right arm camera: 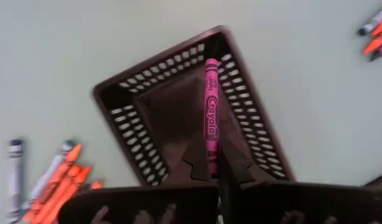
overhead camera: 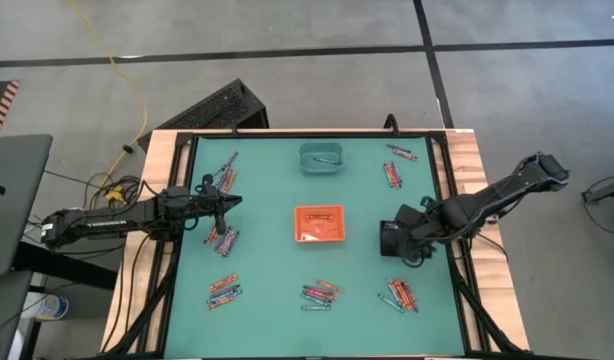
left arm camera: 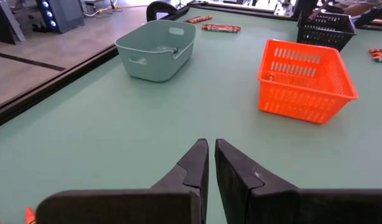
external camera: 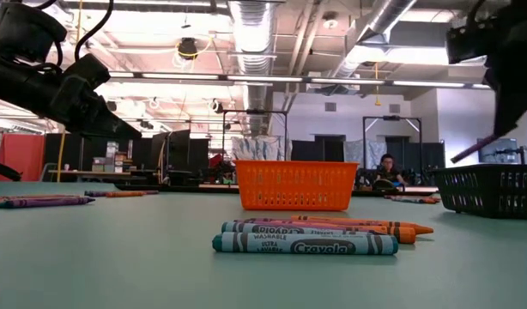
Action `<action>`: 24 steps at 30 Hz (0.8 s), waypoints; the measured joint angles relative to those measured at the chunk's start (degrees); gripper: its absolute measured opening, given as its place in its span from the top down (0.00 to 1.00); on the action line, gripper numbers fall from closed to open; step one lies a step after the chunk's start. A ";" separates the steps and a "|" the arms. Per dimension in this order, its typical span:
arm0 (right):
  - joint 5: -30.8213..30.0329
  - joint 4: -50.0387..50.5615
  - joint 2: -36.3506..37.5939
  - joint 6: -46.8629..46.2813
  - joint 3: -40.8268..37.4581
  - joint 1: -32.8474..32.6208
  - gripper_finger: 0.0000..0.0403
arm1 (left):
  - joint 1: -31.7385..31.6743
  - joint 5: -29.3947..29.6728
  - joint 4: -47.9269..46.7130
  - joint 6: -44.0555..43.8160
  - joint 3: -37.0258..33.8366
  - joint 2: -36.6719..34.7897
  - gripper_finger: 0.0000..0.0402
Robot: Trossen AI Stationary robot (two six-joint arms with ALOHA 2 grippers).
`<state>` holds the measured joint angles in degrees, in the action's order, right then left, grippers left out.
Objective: Sort crayons
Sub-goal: Put the violet crayon into the black bin
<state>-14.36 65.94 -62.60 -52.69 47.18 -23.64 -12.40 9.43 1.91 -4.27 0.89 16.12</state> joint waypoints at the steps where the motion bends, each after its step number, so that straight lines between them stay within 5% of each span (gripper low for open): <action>1: 0.47 -0.20 0.09 0.00 0.01 0.00 0.98 | 0.01 0.00 0.00 0.00 0.00 0.02 0.96; 18: 0.74 1.15 -0.47 -1.90 0.02 0.26 0.98 | 0.01 0.00 0.00 0.00 0.00 0.00 0.96; 24: -0.72 1.66 -0.47 -2.60 0.02 0.26 0.88 | 0.00 0.00 0.00 0.00 0.00 0.00 0.96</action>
<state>-15.09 67.60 -63.07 -55.29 47.20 -23.38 -12.40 9.43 1.91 -4.27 0.89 16.12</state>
